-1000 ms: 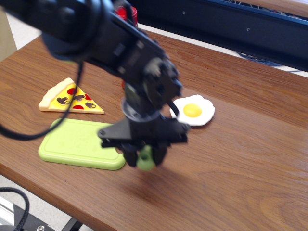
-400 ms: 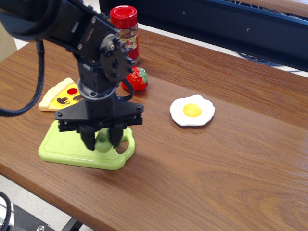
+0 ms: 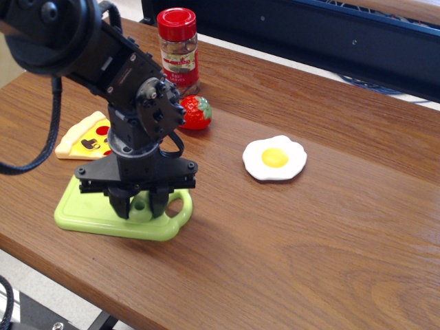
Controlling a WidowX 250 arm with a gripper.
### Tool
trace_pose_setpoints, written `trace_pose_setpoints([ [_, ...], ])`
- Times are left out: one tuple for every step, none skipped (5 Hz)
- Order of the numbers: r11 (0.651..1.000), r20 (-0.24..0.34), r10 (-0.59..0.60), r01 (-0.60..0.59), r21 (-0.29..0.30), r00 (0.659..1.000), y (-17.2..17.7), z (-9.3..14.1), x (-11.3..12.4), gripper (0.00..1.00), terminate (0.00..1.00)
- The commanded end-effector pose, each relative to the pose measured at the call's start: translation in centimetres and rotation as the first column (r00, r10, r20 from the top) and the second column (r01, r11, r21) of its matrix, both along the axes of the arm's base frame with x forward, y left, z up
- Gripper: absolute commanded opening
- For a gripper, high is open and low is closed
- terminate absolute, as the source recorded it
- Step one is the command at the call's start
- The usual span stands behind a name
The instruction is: Put spatula on cutting board
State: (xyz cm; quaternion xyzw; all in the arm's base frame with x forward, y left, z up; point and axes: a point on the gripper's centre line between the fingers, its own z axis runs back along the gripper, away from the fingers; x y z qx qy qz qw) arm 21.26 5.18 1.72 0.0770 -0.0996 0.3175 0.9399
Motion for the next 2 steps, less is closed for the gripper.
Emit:
trace_pose_setpoints([
  [0.999, -0.013, 0.013, -0.013, 0.032, 1.0, 0.1, 1.7, 0.0, 1.0, 0.0],
  [1.0, 0.022, 0.012, -0.012, -0.001, 1.0, -0.1, 3.7, -0.3, 1.0, 0.0],
])
